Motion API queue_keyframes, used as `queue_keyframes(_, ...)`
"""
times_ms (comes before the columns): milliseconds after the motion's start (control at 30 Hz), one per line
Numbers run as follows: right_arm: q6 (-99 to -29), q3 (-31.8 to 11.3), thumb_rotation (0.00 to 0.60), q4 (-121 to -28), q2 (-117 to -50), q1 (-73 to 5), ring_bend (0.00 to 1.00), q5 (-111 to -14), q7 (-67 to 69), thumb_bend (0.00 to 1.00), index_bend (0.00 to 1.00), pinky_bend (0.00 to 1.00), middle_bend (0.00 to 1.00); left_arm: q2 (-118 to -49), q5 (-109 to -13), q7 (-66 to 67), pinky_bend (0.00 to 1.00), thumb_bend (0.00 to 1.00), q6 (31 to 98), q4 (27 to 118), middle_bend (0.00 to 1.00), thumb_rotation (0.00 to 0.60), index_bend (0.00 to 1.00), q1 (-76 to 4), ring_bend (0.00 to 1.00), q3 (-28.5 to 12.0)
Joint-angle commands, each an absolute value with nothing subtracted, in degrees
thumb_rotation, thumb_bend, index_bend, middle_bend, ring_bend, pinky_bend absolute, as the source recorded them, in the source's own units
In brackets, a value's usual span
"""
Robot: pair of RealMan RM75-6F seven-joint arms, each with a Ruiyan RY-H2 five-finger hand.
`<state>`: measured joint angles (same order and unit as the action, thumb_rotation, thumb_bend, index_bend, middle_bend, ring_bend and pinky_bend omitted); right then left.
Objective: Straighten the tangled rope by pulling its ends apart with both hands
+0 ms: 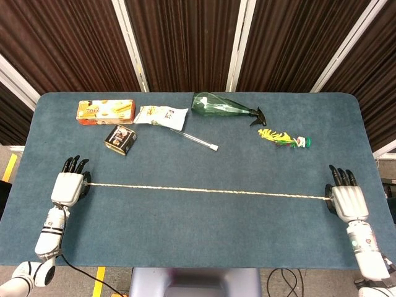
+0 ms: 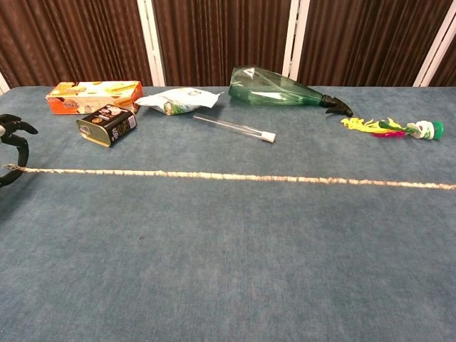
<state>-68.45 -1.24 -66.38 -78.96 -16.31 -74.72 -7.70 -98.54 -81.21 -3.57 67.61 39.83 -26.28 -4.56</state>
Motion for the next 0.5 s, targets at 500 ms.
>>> queue_keyframes(500, -64.17, -2.11, 0.600, -61.42, -84.05, -16.80, 0.00, -73.94, -10.19, 0.59, 0.66, 0.00, 0.10, -102.93, -82.50, -8.00, 0.11, 0.44, 64.68, 32.73, 0.14, 0.600, 0.54, -27.18, 0.02, -3.45)
